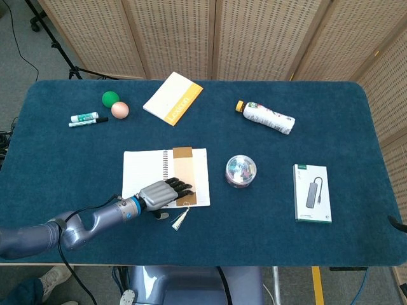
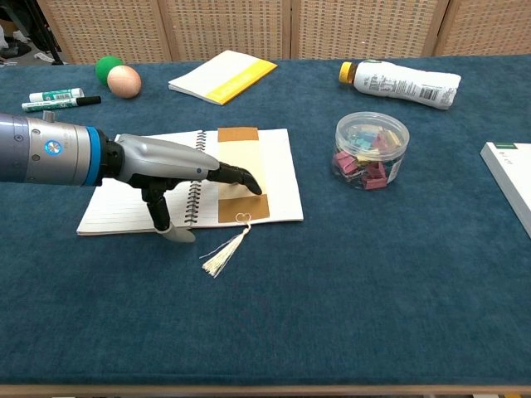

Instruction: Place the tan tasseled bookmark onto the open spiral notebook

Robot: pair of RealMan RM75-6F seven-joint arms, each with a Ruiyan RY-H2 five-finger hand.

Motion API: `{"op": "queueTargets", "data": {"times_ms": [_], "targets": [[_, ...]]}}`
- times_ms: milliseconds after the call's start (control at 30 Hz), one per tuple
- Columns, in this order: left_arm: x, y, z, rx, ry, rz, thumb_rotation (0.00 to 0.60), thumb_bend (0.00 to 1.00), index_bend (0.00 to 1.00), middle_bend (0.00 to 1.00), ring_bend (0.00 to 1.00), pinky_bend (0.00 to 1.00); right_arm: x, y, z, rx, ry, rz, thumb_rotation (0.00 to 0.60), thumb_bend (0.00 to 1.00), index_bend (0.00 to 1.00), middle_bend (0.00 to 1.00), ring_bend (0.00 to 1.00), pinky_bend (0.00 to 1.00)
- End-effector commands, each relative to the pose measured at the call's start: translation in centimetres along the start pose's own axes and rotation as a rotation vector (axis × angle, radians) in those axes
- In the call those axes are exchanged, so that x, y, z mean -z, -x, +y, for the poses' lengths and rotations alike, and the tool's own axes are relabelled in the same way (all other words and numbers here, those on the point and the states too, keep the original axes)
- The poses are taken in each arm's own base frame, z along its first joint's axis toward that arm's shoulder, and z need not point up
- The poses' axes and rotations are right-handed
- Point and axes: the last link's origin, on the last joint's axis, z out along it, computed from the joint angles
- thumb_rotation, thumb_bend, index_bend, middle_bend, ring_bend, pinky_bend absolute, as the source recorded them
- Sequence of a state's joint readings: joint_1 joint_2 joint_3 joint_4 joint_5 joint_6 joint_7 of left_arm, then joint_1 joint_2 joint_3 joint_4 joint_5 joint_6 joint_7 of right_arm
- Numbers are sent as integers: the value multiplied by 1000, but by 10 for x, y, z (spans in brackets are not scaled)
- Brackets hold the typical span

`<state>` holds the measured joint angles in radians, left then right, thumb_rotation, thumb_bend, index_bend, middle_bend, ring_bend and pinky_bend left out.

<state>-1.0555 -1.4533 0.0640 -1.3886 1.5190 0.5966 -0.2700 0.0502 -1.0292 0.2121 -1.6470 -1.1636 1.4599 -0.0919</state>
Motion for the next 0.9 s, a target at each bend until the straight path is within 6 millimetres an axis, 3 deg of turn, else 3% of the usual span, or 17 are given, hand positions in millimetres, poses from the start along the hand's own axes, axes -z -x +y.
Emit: {"op": "queueTargets", "data": {"times_ms": [33,900], "targets": [[1,1,-1,-3,-1,-3,600,326,95,0,0,0,0,0,0,1,-1,0,600,0,0,0,0,0],[8,4,-1,-26,-2,-14,600,326,95,0,0,0,1,-1,-2,-3,-10,2,600,0,0,0,0,0]]}}
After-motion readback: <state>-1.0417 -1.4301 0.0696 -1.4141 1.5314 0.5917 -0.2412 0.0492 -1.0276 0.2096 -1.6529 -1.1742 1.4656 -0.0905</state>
